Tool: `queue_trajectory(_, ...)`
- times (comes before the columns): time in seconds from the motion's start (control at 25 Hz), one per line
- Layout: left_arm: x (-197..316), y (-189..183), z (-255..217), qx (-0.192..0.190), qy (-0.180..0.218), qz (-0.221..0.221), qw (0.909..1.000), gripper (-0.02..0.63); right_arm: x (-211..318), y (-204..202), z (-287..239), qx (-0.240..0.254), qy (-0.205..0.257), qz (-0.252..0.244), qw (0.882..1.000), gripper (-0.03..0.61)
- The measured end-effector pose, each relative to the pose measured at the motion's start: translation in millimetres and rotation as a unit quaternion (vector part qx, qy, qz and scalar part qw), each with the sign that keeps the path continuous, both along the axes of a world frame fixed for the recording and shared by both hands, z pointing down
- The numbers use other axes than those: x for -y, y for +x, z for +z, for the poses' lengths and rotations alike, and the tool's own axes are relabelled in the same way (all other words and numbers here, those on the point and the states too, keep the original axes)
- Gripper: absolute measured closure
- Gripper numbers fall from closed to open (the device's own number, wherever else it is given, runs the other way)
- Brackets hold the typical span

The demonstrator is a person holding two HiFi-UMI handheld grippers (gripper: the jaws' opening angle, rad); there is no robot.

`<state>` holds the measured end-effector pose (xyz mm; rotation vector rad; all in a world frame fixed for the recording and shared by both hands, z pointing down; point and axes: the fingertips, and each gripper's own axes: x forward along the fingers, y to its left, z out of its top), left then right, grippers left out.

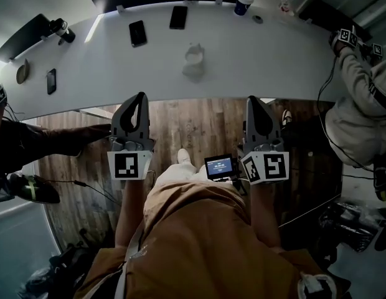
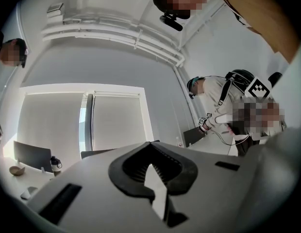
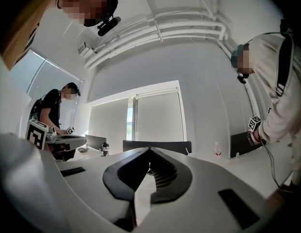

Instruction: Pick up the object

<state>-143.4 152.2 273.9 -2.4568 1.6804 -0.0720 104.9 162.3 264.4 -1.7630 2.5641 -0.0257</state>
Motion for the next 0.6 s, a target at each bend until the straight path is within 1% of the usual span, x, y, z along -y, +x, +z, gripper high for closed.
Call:
queue_trajectory(0.16, 10.0, -8.4, 9.8, 0.016, -0.008, -0.003, 0.9998, 0.607, 11.8, -9.0, 9.1, -0.014, -0.013, 0.007, 1.000, 0.571)
queue_trajectory(0.32, 21.0, -15.9, 18.9, 0.011, -0.017, -0.007, 0.9998, 0.606, 24.5, -19.3, 16.1, -0.023, -0.022, -0.002, 0.999, 0.571)
queue_trajectory(0.48, 32.6, -14.5, 23.1, 0.004, -0.026, -0.010, 0.9996, 0.607, 41.2, -20.1, 22.2, -0.051, -0.024, -0.002, 0.998, 0.571)
queue_trajectory(0.6, 46.1, -11.5, 24.7, 0.010, -0.027, -0.012, 0.9995, 0.607, 56.4, -16.8, 26.3, -0.031, -0.027, -0.008, 0.999, 0.571)
